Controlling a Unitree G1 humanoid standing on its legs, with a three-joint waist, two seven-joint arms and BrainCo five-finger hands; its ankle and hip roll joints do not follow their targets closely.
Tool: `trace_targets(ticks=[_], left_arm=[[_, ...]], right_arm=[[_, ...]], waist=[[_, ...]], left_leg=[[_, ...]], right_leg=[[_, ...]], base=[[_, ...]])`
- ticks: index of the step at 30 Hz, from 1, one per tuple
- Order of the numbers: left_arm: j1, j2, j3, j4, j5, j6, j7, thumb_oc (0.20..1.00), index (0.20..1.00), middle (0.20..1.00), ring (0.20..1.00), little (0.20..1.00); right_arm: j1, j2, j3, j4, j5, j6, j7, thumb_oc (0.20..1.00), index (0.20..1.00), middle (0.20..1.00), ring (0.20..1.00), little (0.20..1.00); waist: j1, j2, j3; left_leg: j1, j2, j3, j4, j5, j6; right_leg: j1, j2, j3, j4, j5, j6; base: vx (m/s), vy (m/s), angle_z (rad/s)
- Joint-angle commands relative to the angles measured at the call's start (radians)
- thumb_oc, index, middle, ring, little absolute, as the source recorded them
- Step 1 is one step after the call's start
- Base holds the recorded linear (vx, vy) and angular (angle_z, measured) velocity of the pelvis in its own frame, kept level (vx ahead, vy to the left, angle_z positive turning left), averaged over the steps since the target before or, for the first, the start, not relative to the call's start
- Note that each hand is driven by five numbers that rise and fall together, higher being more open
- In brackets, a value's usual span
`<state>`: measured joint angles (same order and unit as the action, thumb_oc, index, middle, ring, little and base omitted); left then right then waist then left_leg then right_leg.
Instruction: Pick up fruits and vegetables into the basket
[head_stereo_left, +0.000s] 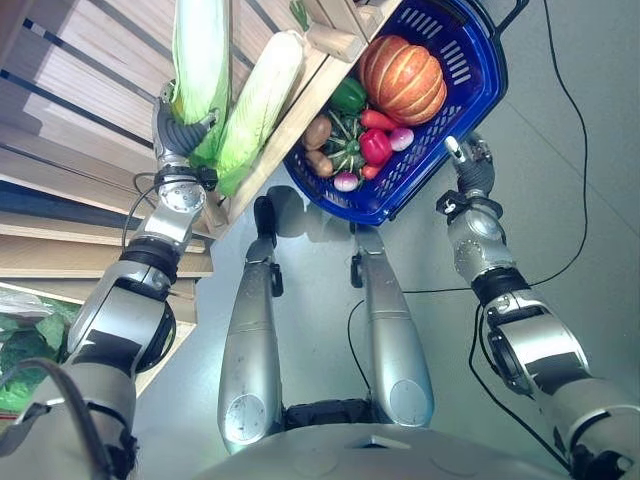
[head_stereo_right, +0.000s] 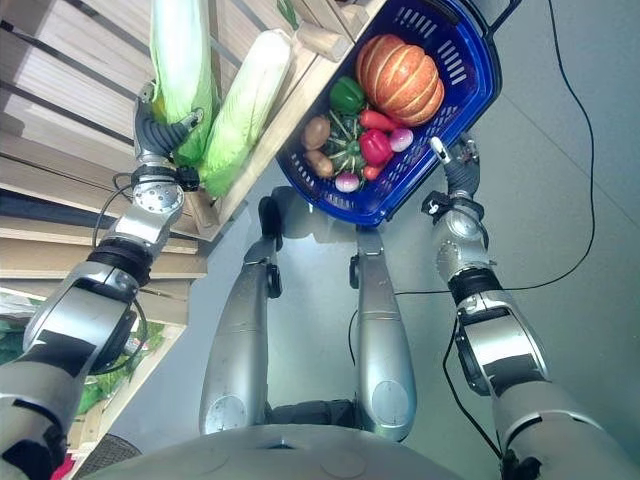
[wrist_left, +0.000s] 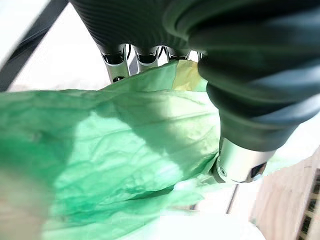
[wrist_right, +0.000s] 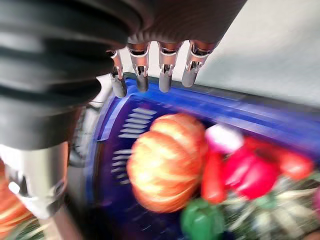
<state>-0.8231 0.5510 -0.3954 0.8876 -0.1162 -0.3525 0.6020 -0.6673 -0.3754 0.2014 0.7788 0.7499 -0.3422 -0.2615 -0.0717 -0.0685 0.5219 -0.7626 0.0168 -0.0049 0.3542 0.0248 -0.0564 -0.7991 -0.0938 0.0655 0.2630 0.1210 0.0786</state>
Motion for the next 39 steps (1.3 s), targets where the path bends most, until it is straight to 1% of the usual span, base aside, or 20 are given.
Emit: trace_targets(ticks=[1, 3, 5, 7, 8, 12, 13, 15, 17, 20, 24, 25, 31, 34, 39], left_arm=[[0.009, 0.01, 0.059, -0.1, 0.144, -0.102, 0.095, 0.2, 0.2, 0.2, 0.2, 0.2], [0.019, 0.02, 0.05, -0.146, 0.206, -0.101, 0.135, 0.2, 0.2, 0.2, 0.2, 0.2], [0.03, 0.023, 0.046, -0.166, 0.245, -0.112, 0.155, 0.2, 0.2, 0.2, 0.2, 0.2], [0.035, 0.032, 0.049, -0.192, 0.292, -0.125, 0.177, 0.2, 0.2, 0.2, 0.2, 0.2], [0.039, 0.031, 0.048, -0.195, 0.299, -0.128, 0.182, 0.2, 0.2, 0.2, 0.2, 0.2], [0.055, 0.057, 0.054, -0.269, 0.379, -0.125, 0.208, 0.2, 0.2, 0.2, 0.2, 0.2], [0.053, 0.061, 0.054, -0.285, 0.395, -0.123, 0.21, 0.2, 0.2, 0.2, 0.2, 0.2], [0.058, 0.065, 0.055, -0.302, 0.414, -0.127, 0.209, 0.2, 0.2, 0.2, 0.2, 0.2], [0.059, 0.074, 0.054, -0.324, 0.432, -0.133, 0.199, 0.2, 0.2, 0.2, 0.2, 0.2], [0.062, 0.087, 0.04, -0.364, 0.459, -0.14, 0.164, 0.2, 0.2, 0.2, 0.2, 0.2], [0.066, 0.093, 0.023, -0.402, 0.454, -0.145, 0.117, 0.2, 0.2, 0.2, 0.2, 0.2], [0.066, 0.095, 0.018, -0.41, 0.449, -0.145, 0.108, 0.2, 0.2, 0.2, 0.2, 0.2], [0.055, 0.091, -0.011, -0.432, 0.423, -0.164, 0.042, 0.2, 0.2, 0.2, 0.2, 0.2], [0.051, 0.085, -0.026, -0.442, 0.418, -0.176, 0.023, 0.2, 0.2, 0.2, 0.2, 0.2], [0.042, 0.059, -0.055, -0.477, 0.4, -0.183, -0.039, 0.2, 0.2, 0.2, 0.2, 0.2]], right_arm=[[0.055, -0.067, -0.011, -0.118, 0.013, -0.083, -0.007, 1.0, 1.0, 1.0, 1.0, 1.0], [0.073, -0.068, -0.013, -0.198, 0.015, -0.101, 0.026, 1.0, 1.0, 1.0, 1.0, 1.0], [0.085, -0.066, -0.015, -0.244, 0.013, -0.109, 0.055, 1.0, 1.0, 1.0, 1.0, 1.0], [0.094, -0.065, -0.014, -0.31, 0.007, -0.101, 0.083, 1.0, 1.0, 1.0, 1.0, 1.0], [0.099, -0.064, -0.013, -0.317, 0.009, -0.103, 0.091, 1.0, 1.0, 1.0, 1.0, 1.0], [0.119, -0.061, 0.001, -0.43, 0.009, -0.065, 0.157, 1.0, 1.0, 1.0, 1.0, 1.0], [0.119, -0.06, 0.004, -0.451, 0.01, -0.056, 0.172, 1.0, 1.0, 1.0, 1.0, 1.0], [0.127, -0.056, 0.01, -0.48, 0.011, -0.04, 0.188, 1.0, 1.0, 1.0, 1.0, 1.0], [0.133, -0.057, 0.017, -0.508, 0.017, -0.025, 0.205, 1.0, 1.0, 1.0, 1.0, 1.0], [0.139, -0.057, 0.032, -0.55, 0.028, 0.017, 0.247, 1.0, 1.0, 1.0, 1.0, 1.0], [0.139, -0.059, 0.055, -0.587, 0.03, 0.086, 0.257, 1.0, 1.0, 1.0, 1.0, 1.0], [0.136, -0.06, 0.062, -0.59, 0.032, 0.095, 0.264, 1.0, 1.0, 1.0, 1.0, 1.0], [0.113, -0.06, 0.096, -0.607, 0.049, 0.135, 0.291, 1.0, 1.0, 1.0, 1.0, 1.0], [0.101, -0.052, 0.11, -0.614, 0.048, 0.14, 0.292, 1.0, 1.0, 1.0, 1.0, 1.0], [0.08, -0.027, 0.136, -0.632, 0.043, 0.141, 0.287, 1.0, 1.0, 1.0, 1.0, 1.0]], waist=[[0.005, 0.058, -0.002], [0.005, 0.06, -0.002], [0.005, 0.061, -0.002], [0.004, 0.062, -0.002], [0.004, 0.062, -0.002], [0.005, 0.064, -0.002], [0.004, 0.064, -0.002], [0.004, 0.064, -0.002], [0.004, 0.064, -0.002], [0.004, 0.063, -0.002], [0.005, 0.062, -0.002], [0.006, 0.062, -0.002], [0.009, 0.057, -0.002], [0.011, 0.057, -0.002], [0.016, 0.057, -0.002]], left_leg=[[0.029, -0.021, -0.007, -0.039, -0.006, 0.006], [0.024, -0.023, -0.007, -0.046, 0.003, 0.006], [0.029, -0.023, -0.007, -0.045, -0.003, 0.006], [0.026, -0.023, -0.005, -0.051, 0.006, 0.005], [0.03, -0.022, -0.005, -0.048, -0.001, 0.005], [0.036, -0.023, -0.003, -0.054, 0.002, 0.003], [0.031, -0.023, -0.002, -0.059, 0.011, 0.004], [0.037, -0.022, -0.001, -0.056, 0.003, 0.003], [0.038, -0.022, 0.001, -0.058, 0.004, 0.003], [0.037, -0.02, 0.003, -0.059, 0.007, 0.003], [0.04, -0.02, 0.006, -0.062, 0.01, 0.003], [0.042, -0.02, 0.007, -0.064, 0.01, 0.004], [0.041, -0.018, 0.008, -0.063, 0.013, 0.003], [0.04, -0.018, 0.008, -0.063, 0.015, 0.004], [0.042, -0.02, 0.005, -0.065, 0.014, 0.005]], right_leg=[[0.047, 0.027, -0.077, 0.085, -0.088, -0.018], [0.043, 0.023, -0.079, 0.077, -0.08, -0.016], [0.048, 0.022, -0.08, 0.078, -0.087, -0.015], [0.047, 0.019, -0.082, 0.071, -0.079, -0.014], [0.051, 0.019, -0.082, 0.074, -0.085, -0.014], [0.058, 0.014, -0.086, 0.067, -0.084, -0.011], [0.053, 0.012, -0.086, 0.064, -0.077, -0.01], [0.059, 0.011, -0.087, 0.067, -0.084, -0.009], [0.061, 0.009, -0.088, 0.064, -0.083, -0.008], [0.061, 0.006, -0.09, 0.062, -0.08, -0.006], [0.066, 0.004, -0.09, 0.058, -0.077, -0.004], [0.067, 0.004, -0.09, 0.058, -0.077, -0.004], [0.067, 0.005, -0.091, 0.058, -0.074, -0.002], [0.067, 0.005, -0.091, 0.056, -0.072, -0.002], [0.069, 0.005, -0.091, 0.055, -0.07, 0.001]], base=[[0.0, 0.0, 0.0], [0.0, 0.0, 0.0], [0.0, 0.0, 0.0], [0.0, 0.0, 0.0], [0.0, 0.0, 0.0], [0.0, 0.0, 0.0], [0.0, 0.0, 0.0], [0.0, 0.0, 0.0], [0.0, 0.0, 0.0], [0.0, 0.0, 0.0], [0.0, 0.0, 0.0], [0.0, 0.0, 0.0], [0.0, 0.0, 0.0], [0.0, 0.0, 0.0], [0.0, 0.0, 0.0]])
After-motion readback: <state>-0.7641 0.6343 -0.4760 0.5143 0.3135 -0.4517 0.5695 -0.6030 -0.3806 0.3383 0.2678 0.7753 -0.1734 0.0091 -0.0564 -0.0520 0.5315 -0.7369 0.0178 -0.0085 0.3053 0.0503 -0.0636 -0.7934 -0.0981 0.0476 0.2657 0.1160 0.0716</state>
